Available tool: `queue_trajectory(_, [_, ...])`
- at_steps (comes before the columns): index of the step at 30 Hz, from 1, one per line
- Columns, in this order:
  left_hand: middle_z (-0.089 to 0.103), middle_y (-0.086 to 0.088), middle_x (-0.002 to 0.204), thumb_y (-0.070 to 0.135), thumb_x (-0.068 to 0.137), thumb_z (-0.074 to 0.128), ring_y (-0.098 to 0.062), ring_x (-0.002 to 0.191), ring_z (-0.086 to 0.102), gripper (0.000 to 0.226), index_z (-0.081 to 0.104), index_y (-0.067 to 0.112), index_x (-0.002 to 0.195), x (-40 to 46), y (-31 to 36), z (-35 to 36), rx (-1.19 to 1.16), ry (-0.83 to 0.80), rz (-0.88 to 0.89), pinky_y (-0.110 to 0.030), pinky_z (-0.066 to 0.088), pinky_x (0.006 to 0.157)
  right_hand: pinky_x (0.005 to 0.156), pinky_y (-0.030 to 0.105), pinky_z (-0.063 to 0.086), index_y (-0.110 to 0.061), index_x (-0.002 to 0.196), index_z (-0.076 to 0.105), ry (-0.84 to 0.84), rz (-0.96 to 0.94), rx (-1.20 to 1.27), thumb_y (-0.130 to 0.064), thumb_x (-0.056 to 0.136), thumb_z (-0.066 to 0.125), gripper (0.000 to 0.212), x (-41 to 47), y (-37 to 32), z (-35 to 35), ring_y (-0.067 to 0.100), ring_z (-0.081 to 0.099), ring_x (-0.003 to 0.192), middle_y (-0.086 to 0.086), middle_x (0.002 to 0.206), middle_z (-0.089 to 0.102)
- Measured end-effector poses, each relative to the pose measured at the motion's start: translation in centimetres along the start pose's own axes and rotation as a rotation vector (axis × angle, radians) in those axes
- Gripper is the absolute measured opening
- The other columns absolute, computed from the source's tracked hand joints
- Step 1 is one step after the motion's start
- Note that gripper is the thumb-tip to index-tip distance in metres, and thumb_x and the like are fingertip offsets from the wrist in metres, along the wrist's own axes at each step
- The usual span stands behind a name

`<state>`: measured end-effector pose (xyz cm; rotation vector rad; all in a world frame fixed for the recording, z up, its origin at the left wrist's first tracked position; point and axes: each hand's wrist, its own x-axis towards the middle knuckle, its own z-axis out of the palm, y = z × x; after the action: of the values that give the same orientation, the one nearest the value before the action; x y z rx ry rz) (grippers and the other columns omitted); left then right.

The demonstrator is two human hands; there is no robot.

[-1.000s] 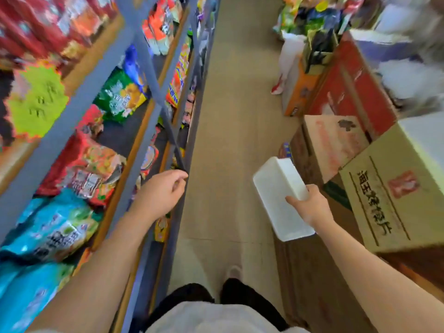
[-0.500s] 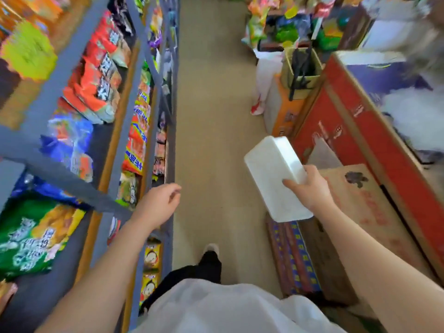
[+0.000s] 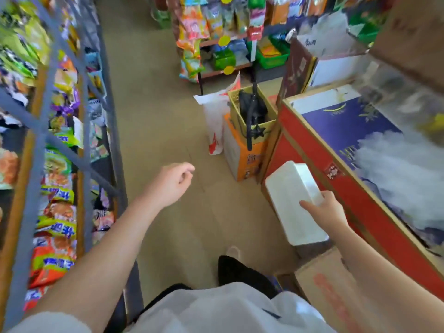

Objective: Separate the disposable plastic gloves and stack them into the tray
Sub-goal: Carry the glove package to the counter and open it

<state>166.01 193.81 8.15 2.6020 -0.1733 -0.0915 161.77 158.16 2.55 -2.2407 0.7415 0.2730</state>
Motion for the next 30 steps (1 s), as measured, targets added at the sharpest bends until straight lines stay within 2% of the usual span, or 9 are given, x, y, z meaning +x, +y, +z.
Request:
queue_trajectory(2, [0.066,-0.001,0.103,0.018,0.093,0.05,-0.017,0.084,0.057,0.022,0.065,0.018,0.11,5.6,-0.1,0.4,0.011,-0.037,-0.005,-0.029,0.047,0.076,0.073,0.034,0.044,-0.009,0.128,0.04,0.038,-0.013,-0.001,-0.038,0.081,0.068,0.063,4.0,-2.7,-1.5,0.03,0.055,0.094,0.011,0.117,0.057])
queue_trajectory(6, [0.067,-0.006,0.095,0.009,0.091,0.053,-0.018,0.076,0.055,0.02,0.067,0.009,0.106,15.6,0.0,1.4,0.018,-0.071,0.028,-0.023,0.035,0.067,0.076,0.034,0.037,-0.007,0.127,0.041,0.135,-0.034,0.023,-0.036,0.081,0.068,0.06,10.9,-8.1,-4.6,0.033,0.053,0.107,0.015,0.118,0.057])
queue_trajectory(10, [0.07,-0.01,0.102,0.009,0.091,0.053,-0.024,0.084,0.062,0.021,0.067,0.008,0.107,25.5,0.2,3.3,0.019,-0.168,0.046,-0.028,0.046,0.077,0.077,0.032,0.036,-0.011,0.129,0.039,0.208,-0.024,0.097,-0.036,0.082,0.067,0.06,16.9,-12.0,-6.9,0.029,0.051,0.103,0.01,0.119,0.054])
queue_trajectory(14, [0.067,-0.004,0.109,0.016,0.093,0.048,-0.02,0.091,0.06,0.025,0.065,0.015,0.112,36.9,2.2,5.3,0.094,-0.28,0.168,-0.029,0.047,0.079,0.081,0.038,0.044,-0.016,0.135,0.035,0.287,-0.021,0.106,-0.037,0.083,0.067,0.065,23.0,-14.8,-9.2,0.025,0.051,0.101,0.007,0.122,0.053])
queue_trajectory(19, [0.063,0.0,0.112,0.021,0.096,0.045,-0.016,0.091,0.06,0.029,0.058,0.02,0.122,50.0,8.8,6.6,0.129,-0.427,0.37,-0.033,0.051,0.078,0.091,0.037,0.039,-0.018,0.142,0.035,0.375,0.119,0.059,-0.036,0.084,0.067,0.068,28.7,-16.6,-12.1,0.029,0.045,0.122,0.008,0.137,0.047])
queue_trajectory(22, [0.063,0.002,0.111,0.025,0.098,0.042,-0.015,0.091,0.061,0.032,0.054,0.021,0.127,55.6,14.1,7.4,0.161,-0.518,0.49,-0.034,0.053,0.079,0.099,0.043,0.04,-0.027,0.143,0.035,0.327,0.223,-0.072,-0.047,0.083,0.064,0.069,32.2,-15.7,-13.8,0.03,0.045,0.122,0.008,0.138,0.047])
queue_trajectory(25, [0.059,0.003,0.123,0.027,0.098,0.043,-0.012,0.103,0.058,0.034,0.051,0.023,0.131,58.4,19.2,9.1,0.134,-0.614,0.583,-0.025,0.049,0.086,0.094,0.035,0.041,-0.037,0.139,0.039,0.2,0.279,-0.006,-0.047,0.082,0.065,0.064,34.5,-14.5,-15.2,0.026,0.049,0.122,0.002,0.14,0.047])
queue_trajectory(27, [0.055,0.004,0.128,0.032,0.097,0.045,-0.009,0.105,0.053,0.038,0.045,0.025,0.135,58.8,22.0,10.7,0.082,-0.726,0.626,-0.023,0.046,0.088,0.095,0.034,0.044,-0.038,0.134,0.046,0.123,0.237,0.115,-0.041,0.085,0.064,0.053,35.8,-13.8,-15.8,0.022,0.055,0.116,-0.001,0.129,0.057])
queue_trajectory(30, [0.041,0.011,0.141,0.038,0.092,0.054,-0.006,0.122,0.042,0.055,0.033,0.03,0.142,58.6,25.2,13.1,-0.038,-0.907,0.656,-0.023,0.04,0.095,0.093,0.038,0.05,-0.035,0.123,0.055,0.031,0.161,0.282,-0.031,0.092,0.057,0.032,37.7,-13.5,-16.6,0.014,0.064,0.097,-0.006,0.108,0.067])
